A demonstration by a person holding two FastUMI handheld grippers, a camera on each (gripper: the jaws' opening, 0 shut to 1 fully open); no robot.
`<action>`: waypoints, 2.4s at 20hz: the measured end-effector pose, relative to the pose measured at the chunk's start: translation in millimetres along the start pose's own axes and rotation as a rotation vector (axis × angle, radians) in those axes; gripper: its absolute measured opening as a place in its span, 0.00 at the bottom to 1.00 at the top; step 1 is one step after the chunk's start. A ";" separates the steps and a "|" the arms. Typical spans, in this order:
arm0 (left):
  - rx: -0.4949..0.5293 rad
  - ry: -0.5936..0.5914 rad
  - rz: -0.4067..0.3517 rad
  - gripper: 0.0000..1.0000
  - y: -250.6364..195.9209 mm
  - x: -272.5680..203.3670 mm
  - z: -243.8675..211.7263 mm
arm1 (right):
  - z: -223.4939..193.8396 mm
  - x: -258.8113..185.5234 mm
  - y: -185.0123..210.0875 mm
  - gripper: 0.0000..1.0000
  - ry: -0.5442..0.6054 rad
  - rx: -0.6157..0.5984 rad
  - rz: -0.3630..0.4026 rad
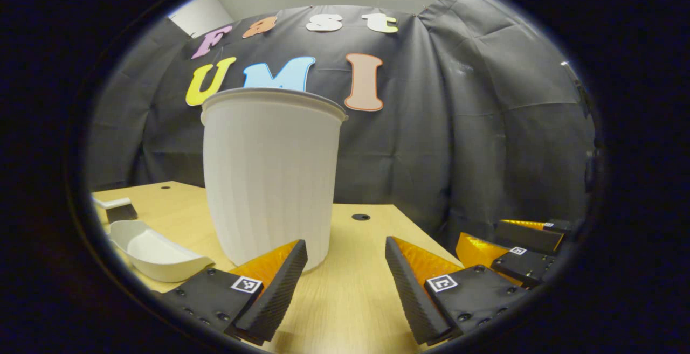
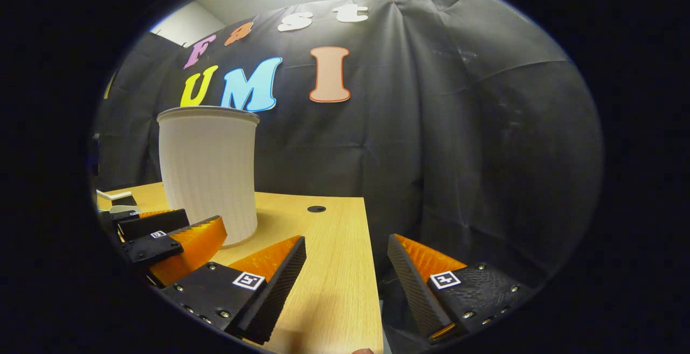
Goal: Pick up the small broom and dustpan from the desktop, sweep the trash into the dustpan with the broom, and then empty the trash into the garbage bin.
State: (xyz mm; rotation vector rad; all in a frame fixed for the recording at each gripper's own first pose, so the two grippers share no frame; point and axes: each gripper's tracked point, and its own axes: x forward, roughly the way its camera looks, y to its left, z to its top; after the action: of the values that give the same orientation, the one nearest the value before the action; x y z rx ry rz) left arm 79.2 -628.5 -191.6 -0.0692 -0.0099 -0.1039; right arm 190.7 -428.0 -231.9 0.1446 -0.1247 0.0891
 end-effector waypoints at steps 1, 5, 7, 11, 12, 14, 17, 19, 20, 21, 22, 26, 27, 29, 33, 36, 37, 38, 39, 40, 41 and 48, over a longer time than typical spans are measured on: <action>0.001 0.002 0.005 0.95 -0.3 -4.1 -1.3 | -0.1 -4.8 -3.1 0.95 0.006 0.009 -0.012; 0.037 -0.041 0.008 0.95 -8.3 -21.7 11.2 | 5.5 -30.0 -2.4 0.95 -0.025 0.002 -0.030; 0.063 -0.046 0.010 0.95 -12.6 -28.4 8.9 | 5.7 -37.9 -2.9 0.95 -0.030 0.003 -0.030; 0.074 -0.060 0.012 0.96 -13.5 -41.1 9.9 | 4.9 -52.9 -1.6 0.95 -0.035 0.002 -0.028; 0.081 -0.062 0.012 0.96 -15.5 -46.1 11.7 | 5.1 -56.8 -1.1 0.95 -0.038 0.004 -0.025; 0.076 -0.063 0.013 0.95 -17.2 -50.2 11.3 | 5.0 -63.0 -1.1 0.95 -0.037 0.003 -0.023; 0.078 -0.062 0.015 0.95 -16.2 -59.0 8.2 | 4.4 -64.7 -1.3 0.95 -0.036 0.005 -0.025; 0.080 -0.074 0.009 0.96 -18.3 -63.3 10.7 | 5.9 -68.7 -1.6 0.96 -0.036 0.005 -0.025; 0.077 -0.055 0.016 0.96 -17.5 -63.0 7.1 | 5.0 -67.2 -1.9 0.95 -0.036 0.003 -0.024; 0.083 -0.058 0.014 0.95 -17.9 -62.0 7.7 | 5.5 -67.9 -1.9 0.95 -0.036 0.005 -0.025; 0.084 -0.062 0.013 0.96 -17.0 -58.7 6.4 | 4.6 -67.3 -2.2 0.95 -0.035 0.004 -0.024; 0.079 -0.057 0.014 0.95 -16.8 -60.4 6.9 | 4.8 -67.1 -2.1 0.95 -0.033 0.004 -0.025; 0.078 -0.055 0.015 0.95 -16.8 -61.2 5.5 | 5.7 -67.0 -1.9 0.95 -0.035 0.005 -0.026; 0.082 -0.058 0.014 0.96 -18.0 -59.5 6.9 | 5.5 -67.0 -2.0 0.95 -0.035 0.004 -0.026; 0.081 -0.058 0.015 0.95 -17.3 -58.1 7.0 | 5.9 -67.4 -3.4 0.95 -0.034 0.004 -0.025; 0.082 -0.058 0.014 0.94 -18.4 -59.4 6.8 | 5.5 -66.8 -3.8 0.95 -0.034 0.005 -0.026; 0.081 -0.058 0.015 0.96 -18.3 -60.0 5.4 | 6.7 -67.6 -4.7 0.95 -0.034 0.005 -0.026; 0.081 -0.057 0.015 0.95 -17.9 -58.8 6.6 | 5.8 -66.9 -4.0 0.95 -0.033 0.005 -0.026; 0.081 -0.058 0.015 0.96 -17.8 -58.1 7.7 | 6.5 -67.2 -4.3 0.95 -0.033 0.005 -0.026; 0.081 -0.057 0.015 0.96 -18.4 -59.2 6.5 | 5.6 -66.4 -3.7 0.95 -0.032 0.005 -0.026; 0.081 -0.057 0.015 0.95 -18.4 -58.7 6.4 | 5.3 -66.3 -3.7 0.95 -0.030 0.007 -0.026; 0.081 -0.057 0.015 0.96 -18.6 -57.3 5.9 | 4.5 -64.2 -3.6 0.95 -0.029 0.006 -0.025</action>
State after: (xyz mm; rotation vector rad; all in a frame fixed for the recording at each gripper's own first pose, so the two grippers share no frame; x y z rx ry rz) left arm 20.2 -640.6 -185.2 0.0084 -0.0701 -0.0862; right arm 127.1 -437.3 -236.3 0.1538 -0.1514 0.0628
